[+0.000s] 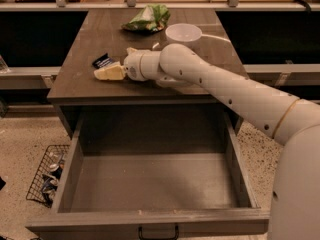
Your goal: Place rxbar blueberry into top drawer
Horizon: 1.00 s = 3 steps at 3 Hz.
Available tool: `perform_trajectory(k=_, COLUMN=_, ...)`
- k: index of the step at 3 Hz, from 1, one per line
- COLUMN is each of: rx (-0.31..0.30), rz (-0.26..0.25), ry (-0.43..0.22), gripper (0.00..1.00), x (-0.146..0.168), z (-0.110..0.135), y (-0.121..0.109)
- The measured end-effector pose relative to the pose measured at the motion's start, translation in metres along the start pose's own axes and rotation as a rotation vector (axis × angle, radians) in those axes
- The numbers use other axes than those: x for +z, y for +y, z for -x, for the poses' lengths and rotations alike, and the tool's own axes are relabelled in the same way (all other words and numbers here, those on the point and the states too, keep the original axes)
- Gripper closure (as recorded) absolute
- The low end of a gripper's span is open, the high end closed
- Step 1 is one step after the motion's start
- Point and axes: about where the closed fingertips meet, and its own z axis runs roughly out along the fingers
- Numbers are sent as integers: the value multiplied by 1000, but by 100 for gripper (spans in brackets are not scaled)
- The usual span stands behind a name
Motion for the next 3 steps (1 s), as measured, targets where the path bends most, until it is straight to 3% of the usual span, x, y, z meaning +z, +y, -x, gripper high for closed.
perform_trajectory(k=2, rx=0, rz=0, ry=0, gripper=88, x=-1, z=5, y=0)
perform_trajectory(k=3, rx=0, rz=1, ry=0, gripper=100, x=-1, z=5, y=1)
